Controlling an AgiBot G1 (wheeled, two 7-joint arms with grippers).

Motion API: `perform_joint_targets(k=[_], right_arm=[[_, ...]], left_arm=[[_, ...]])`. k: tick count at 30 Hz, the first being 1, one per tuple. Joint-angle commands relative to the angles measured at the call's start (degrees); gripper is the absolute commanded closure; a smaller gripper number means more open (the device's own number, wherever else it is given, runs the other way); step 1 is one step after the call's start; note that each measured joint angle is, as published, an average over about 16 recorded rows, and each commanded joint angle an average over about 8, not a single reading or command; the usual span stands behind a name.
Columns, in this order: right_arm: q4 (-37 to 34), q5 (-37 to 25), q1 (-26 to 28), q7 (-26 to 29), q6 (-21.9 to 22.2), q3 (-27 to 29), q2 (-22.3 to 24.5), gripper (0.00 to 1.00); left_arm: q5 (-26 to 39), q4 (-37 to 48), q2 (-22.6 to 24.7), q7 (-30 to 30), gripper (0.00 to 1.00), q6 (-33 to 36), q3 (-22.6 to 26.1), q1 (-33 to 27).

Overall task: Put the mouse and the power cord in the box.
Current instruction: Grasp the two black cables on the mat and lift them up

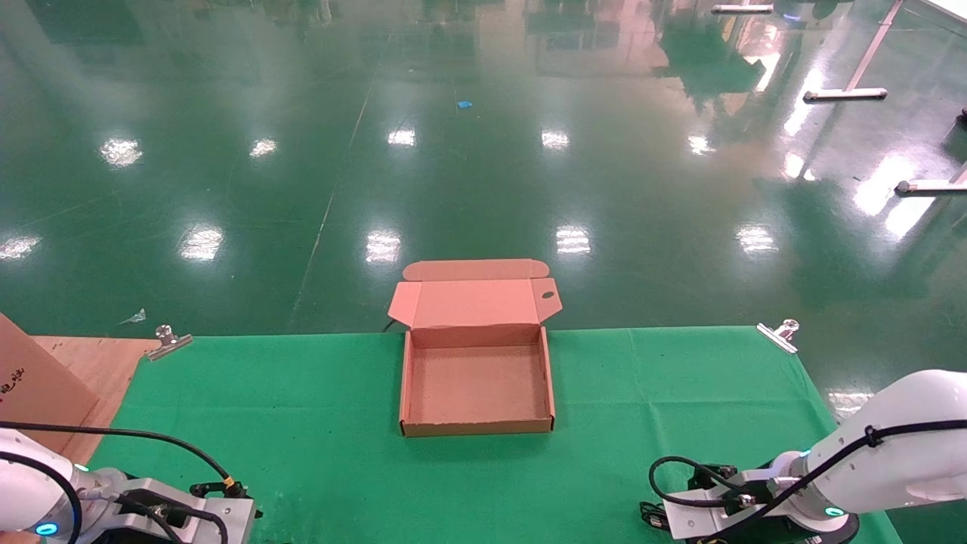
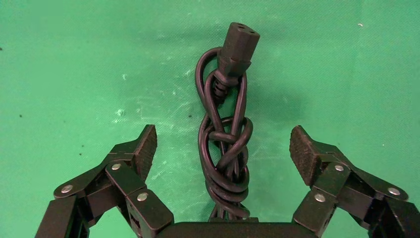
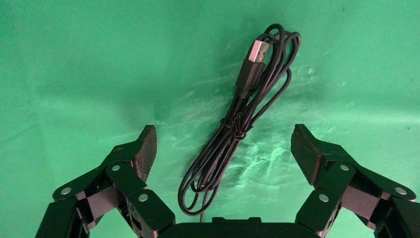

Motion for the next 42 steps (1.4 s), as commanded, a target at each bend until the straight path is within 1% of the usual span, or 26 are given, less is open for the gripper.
perform_joint_targets(k=[1,13,25,36,42], right_arm=[[-0.7,0.2,0.2,-0.6,0.0,0.0,-0.2,1.0],[-3.0,0.8,0.7,-2.4,0.0,0.2,-0.7,1.0],[-3.9,1.0,1.0,-3.4,0.0,0.3,-0.8,1.0],[-3.5,1.6,1.0,-3.5,-0.7,0.6,-0.3,1.0],[-1.9,2.9,2.5,-3.6,-2.3,1.5,1.1,1.0]], left_arm=[[0.1,0.5,0.2,0.4,1.0,0.0,0.1,-0.3],[0.3,2.6,0.9,1.7,1.0,0.3,0.2,-1.0],[0.3,3.6,1.0,2.4,1.0,0.3,0.2,-1.3],[0.2,3.7,1.0,3.1,1.0,1.1,0.3,-1.1],[0.1,1.6,0.3,3.8,1.0,3.1,0.2,-2.9]])
